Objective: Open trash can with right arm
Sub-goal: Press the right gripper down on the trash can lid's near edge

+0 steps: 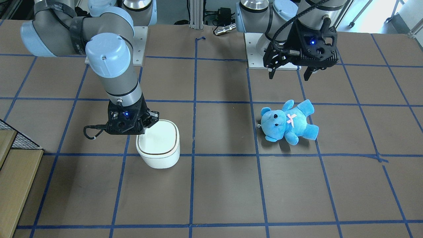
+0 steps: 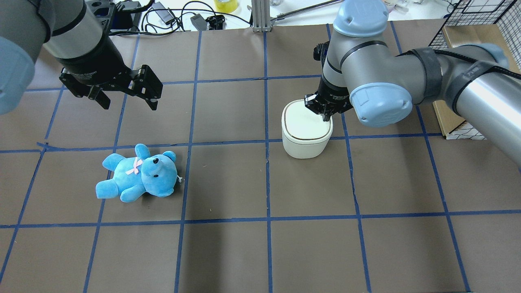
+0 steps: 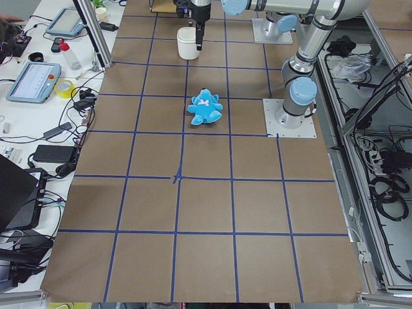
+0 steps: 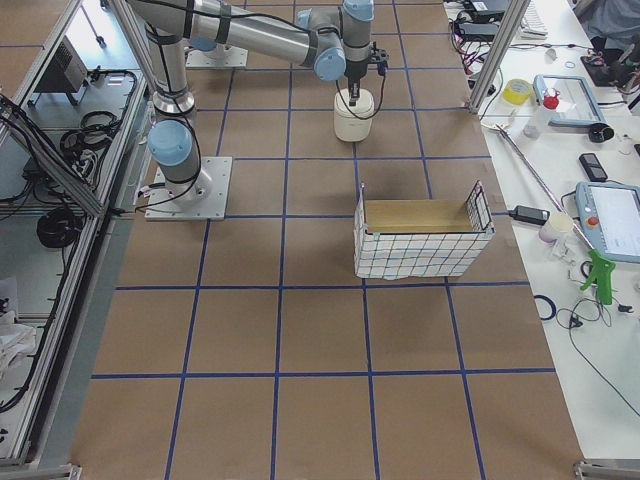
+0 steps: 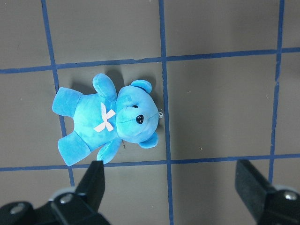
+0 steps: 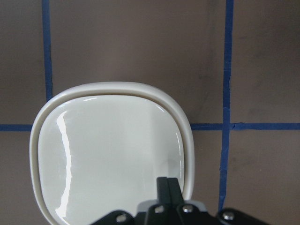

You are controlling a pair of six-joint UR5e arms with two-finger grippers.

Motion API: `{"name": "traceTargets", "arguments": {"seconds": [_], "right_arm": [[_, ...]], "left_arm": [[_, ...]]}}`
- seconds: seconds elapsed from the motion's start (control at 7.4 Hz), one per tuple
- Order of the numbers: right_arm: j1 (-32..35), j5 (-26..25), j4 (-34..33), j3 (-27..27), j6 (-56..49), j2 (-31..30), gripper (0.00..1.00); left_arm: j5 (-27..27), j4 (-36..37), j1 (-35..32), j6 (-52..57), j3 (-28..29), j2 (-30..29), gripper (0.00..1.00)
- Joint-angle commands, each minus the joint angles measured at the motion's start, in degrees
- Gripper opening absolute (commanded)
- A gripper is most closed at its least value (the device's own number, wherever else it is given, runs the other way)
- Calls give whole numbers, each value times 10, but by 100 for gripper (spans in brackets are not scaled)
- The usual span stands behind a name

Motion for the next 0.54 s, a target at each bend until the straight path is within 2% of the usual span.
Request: {"name": "traceTargets", "arguments": {"seconds": [0.0,0.41], "right_arm": [[0,-3,-6,0,0,9,0],[0,1,-7,0,-1,21,0]], "left_arm": [[0,0,0,0,0,-1,100],[0,0,0,0,0,-1,100]]}}
